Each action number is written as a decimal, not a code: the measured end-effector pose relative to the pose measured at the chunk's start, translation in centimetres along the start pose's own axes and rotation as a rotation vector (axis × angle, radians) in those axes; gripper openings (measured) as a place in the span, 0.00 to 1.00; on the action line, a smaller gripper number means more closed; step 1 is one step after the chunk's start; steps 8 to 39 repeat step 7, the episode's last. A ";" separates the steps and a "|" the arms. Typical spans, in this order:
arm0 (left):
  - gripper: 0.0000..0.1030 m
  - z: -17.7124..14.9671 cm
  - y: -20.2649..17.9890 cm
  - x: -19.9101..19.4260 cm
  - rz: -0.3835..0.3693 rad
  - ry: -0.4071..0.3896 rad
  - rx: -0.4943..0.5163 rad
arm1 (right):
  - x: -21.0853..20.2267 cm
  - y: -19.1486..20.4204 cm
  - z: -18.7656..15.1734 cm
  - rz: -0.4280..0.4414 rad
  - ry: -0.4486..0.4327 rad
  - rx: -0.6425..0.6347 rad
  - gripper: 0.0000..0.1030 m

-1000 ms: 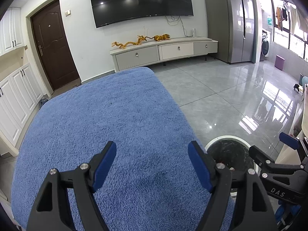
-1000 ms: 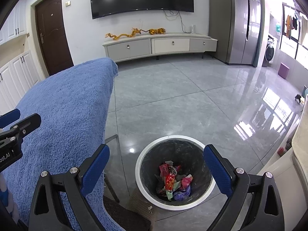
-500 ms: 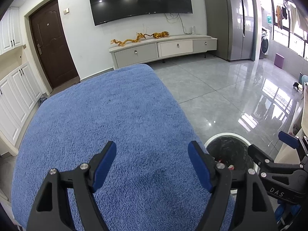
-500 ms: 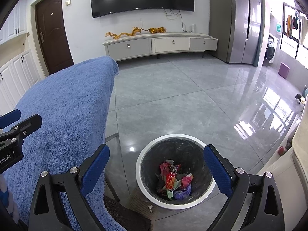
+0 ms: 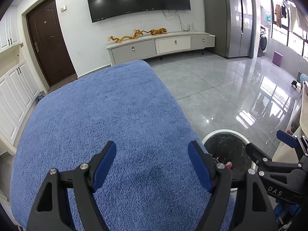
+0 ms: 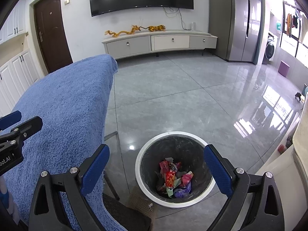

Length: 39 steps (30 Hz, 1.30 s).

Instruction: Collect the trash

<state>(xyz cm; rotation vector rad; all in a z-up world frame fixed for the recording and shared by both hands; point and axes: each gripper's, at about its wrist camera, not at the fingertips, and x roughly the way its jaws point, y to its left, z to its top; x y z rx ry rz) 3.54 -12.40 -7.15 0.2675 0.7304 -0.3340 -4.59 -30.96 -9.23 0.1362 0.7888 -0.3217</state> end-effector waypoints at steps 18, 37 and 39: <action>0.74 0.0 0.1 0.2 -0.013 0.003 0.002 | 0.0 -0.1 -0.2 -0.004 -0.001 0.000 0.94; 0.74 0.0 0.1 0.2 -0.013 0.003 0.002 | 0.0 -0.1 -0.2 -0.004 -0.001 0.000 0.94; 0.74 0.0 0.1 0.2 -0.013 0.003 0.002 | 0.0 -0.1 -0.2 -0.004 -0.001 0.000 0.94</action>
